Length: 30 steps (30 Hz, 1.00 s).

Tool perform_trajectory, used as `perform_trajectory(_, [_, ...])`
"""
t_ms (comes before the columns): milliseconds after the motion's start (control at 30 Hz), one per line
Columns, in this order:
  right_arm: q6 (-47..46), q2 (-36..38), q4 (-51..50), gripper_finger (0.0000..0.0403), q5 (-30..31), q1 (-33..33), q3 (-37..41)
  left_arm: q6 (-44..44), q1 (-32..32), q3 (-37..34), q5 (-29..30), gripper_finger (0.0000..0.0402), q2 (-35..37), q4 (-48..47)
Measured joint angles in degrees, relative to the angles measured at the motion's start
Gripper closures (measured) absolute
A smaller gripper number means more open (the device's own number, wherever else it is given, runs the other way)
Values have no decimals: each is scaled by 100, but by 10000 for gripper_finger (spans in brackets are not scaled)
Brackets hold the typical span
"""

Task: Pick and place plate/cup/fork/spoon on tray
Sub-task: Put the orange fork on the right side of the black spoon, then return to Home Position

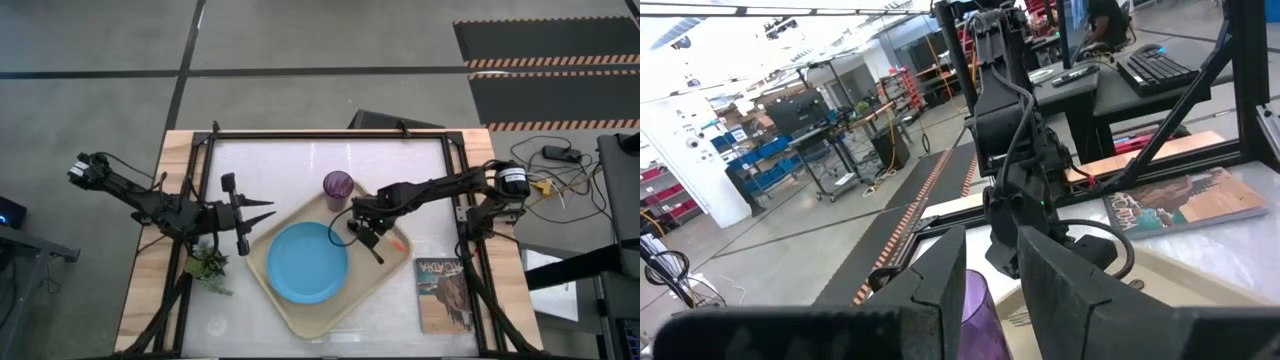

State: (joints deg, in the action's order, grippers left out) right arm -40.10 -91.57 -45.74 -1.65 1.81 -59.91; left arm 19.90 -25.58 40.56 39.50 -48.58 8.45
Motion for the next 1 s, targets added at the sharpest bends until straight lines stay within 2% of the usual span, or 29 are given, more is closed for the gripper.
perform_trajectory(167, [31, 0, 467, 394, -29, 50, 203, 0, 0, -2, 1, 324, 0, 1])
perform_trajectory(500, [20, 0, 475, 390, 46, 50, 285, 0, 0, -4, 1, 324, 0, 2])
perform_trajectory(1000, [-41, 0, 378, 324, 165, 50, 218, 1, 1, -4, 1, 324, 0, 2])
